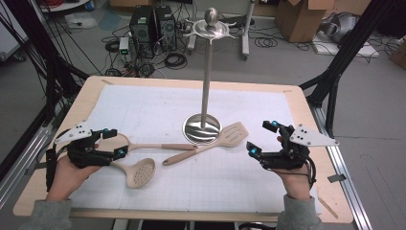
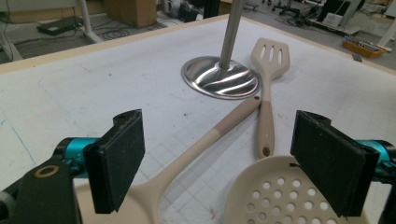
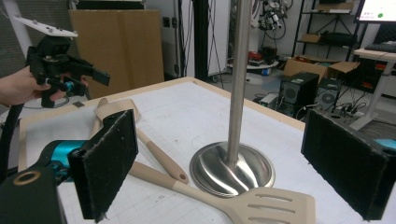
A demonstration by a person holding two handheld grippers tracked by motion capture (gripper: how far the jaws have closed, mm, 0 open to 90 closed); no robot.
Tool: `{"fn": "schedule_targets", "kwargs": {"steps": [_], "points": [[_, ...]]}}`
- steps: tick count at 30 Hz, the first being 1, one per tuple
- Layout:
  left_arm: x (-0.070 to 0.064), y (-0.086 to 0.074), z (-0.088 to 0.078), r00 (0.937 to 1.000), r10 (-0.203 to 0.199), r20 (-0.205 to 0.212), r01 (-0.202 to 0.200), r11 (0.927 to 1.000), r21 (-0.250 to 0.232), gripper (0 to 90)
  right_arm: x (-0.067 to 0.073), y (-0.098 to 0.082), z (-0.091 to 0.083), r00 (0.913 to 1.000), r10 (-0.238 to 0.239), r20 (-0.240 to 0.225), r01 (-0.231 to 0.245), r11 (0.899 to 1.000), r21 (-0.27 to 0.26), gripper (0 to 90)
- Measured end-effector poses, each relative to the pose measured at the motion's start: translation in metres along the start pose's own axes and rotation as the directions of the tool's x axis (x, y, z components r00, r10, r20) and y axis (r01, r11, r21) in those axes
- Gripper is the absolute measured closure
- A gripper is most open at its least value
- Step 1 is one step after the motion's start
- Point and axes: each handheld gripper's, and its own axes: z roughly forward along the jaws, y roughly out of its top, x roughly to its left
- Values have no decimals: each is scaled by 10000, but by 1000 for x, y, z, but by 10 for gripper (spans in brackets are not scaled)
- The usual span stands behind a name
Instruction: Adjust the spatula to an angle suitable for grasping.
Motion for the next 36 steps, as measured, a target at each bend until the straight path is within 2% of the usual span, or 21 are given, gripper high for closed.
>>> {"fn": "schedule_targets", "kwargs": {"steps": [1, 5, 11, 15, 16, 17, 19, 21, 23, 24, 26, 27, 29, 30, 32, 33, 34, 35, 36], "points": [[3, -2, 4, 9999, 166, -10, -165, 9994, 297, 187, 0, 0, 0, 10000, -44, -18, 44, 10000, -19, 97], [6, 0, 12, 9995, 274, 138, -280, 9985, 479, 187, 1, 0, 0, 9999, -156, -50, 155, 9999, -49, 98], [11, 4, 24, 9995, 162, 285, -182, 9974, 692, 249, 1, 0, -2, 9999, -77, -79, 77, 10000, -10, 99], [12, 4, 28, 9992, 257, 308, -283, 9959, 860, 348, 1, 1, -2, 9999, -126, -91, 125, 9999, -100, 99], [12, 4, 30, 9993, 220, 311, -249, 9951, 962, 348, 1, 1, -2, 9999, -126, -91, 125, 9999, -100, 99], [13, 3, 32, 9990, 167, 402, -213, 9929, 1168, 402, 1, 1, -2, 9999, -89, -118, 88, 9999, -82, 99], [12, 3, 37, 9989, 121, 450, -178, 9917, 1275, 464, 1, 1, -2, 9998, -127, -129, 126, 9999, -88, 99], [11, 3, 43, 9985, 269, 468, -333, 9893, 1418, 499, 1, 1, -2, 9998, -159, -71, 159, 9999, -44, 99], [11, 3, 47, 9984, 205, 523, -282, 9884, 1495, 531, 2, 1, -3, 9999, -165, -24, 165, 9998, -80, 99], [10, 2, 52, 9984, 280, 487, -358, 9852, 1676, 552, 2, 1, -3, 9998, -213, -22, 213, 9997, -129, 99], [10, 2, 55, 9984, 291, 485, -372, 9837, 1762, 599, 2, 1, -3, 9998, -191, -8, 191, 9998, -112, 99], [11, 1, 60, 9984, 292, 479, -383, 9788, 2014, 629, 1, 1, -3, 9998, -197, -6, 197, 9997, -117, 99], [11, 0, 62, 9981, 378, 488, -474, 9761, 2119, 687, 1, 1, -3, 9998, -218, -10, 218, 9997, -98, 99], [10, -1, 66, 9973, 585, 444, -668, 9739, 2171, 719, 2, 1, -3, 9999, -155, -32, 155, 9999, -76, 99], [10, -2, 67, 9965, 685, 469, -771, 9733, 2162, 770, 2, 1, -3, 9999, -156, -56, 155, 9999, -70, 99], [9, -2, 69, 9938, 1007, 479, -1086, 9712, 2120, 795, 2, 1, -2, 9998, -181, -59, 181, 9998, -100, 99], [9, -2, 69, 9938, 1007, 479, -1086, 9712, 2120, 813, 2, 1, -2, 9998, -181, -59, 181, 9998, -100, 99], [8, -3, 71, 9902, 1310, 494, -1383, 9700, 2001, 837, 3, 1, -3, 9996, -270, -14, 270, 9995, -188, 99], [8, -3, 72, 9890, 1382, 532, -1461, 9695, 1968, 854, 3, 2, -3, 9995, -327, -18, 327, 9992, -226, 99]]}}
